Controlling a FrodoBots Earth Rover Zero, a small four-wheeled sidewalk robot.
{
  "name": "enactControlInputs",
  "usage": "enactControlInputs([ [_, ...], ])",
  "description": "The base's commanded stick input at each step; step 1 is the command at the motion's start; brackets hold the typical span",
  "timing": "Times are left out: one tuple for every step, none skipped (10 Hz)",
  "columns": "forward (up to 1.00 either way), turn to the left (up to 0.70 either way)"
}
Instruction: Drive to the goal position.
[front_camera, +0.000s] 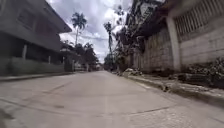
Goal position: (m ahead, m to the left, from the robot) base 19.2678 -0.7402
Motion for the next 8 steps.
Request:
enactControlInputs([
  [0.5,-0.05],
  [0.5,-0.05],
  [0.5,-0.05],
  [0.5,-0.05],
  [0.5,-0.05],
  [0.5,-0.05],
  [0.5,-0.05],
  [0.5,-0.05],
])
